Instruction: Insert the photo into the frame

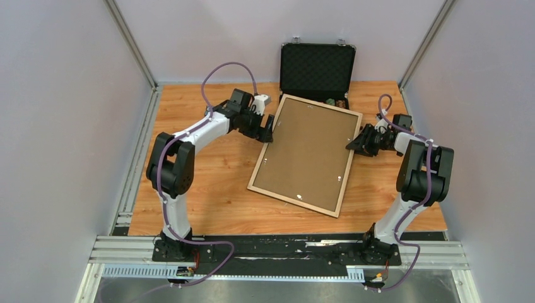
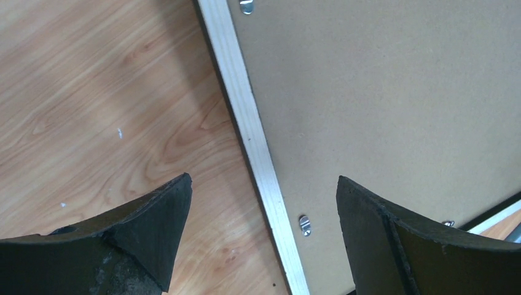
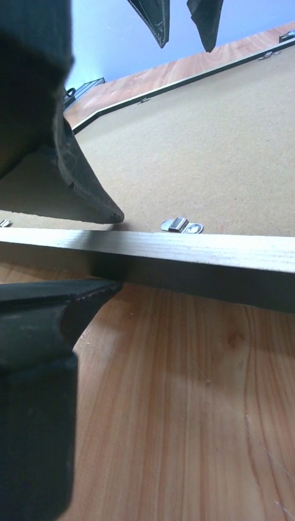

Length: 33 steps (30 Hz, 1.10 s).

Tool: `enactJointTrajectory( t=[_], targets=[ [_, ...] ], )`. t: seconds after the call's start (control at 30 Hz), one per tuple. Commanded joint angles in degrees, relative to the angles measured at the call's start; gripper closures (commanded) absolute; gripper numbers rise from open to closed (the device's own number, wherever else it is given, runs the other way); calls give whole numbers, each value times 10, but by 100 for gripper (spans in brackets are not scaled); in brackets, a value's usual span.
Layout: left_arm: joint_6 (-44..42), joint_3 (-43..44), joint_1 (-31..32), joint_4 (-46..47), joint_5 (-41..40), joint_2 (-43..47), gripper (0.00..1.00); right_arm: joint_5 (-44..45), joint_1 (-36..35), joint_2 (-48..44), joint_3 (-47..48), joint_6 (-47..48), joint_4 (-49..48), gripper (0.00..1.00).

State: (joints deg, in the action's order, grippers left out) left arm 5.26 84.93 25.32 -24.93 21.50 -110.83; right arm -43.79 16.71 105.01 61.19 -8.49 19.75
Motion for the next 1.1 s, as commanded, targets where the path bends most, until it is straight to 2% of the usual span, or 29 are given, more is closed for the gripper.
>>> enactJointTrajectory(
  t=[0.0,0.27,0.43,0.67,1.07],
  targets=[
    [-8,-1,1,19,24,-8,7,-14,3,-22,22,5,-4,65],
    [-7,-5,1,25,47,-40,19,-17,3,-24,23,5,-5,72],
    [-7,-6,1,29,57,-59,24,-21,3,-24,24,3,-5,73],
    [5,4,1,36,112,-85,33,-20,3,-29,23,3,-5,74],
    [7,3,1,33,173,-72,44,-25,3,-32,21,4,-5,76]
  ],
)
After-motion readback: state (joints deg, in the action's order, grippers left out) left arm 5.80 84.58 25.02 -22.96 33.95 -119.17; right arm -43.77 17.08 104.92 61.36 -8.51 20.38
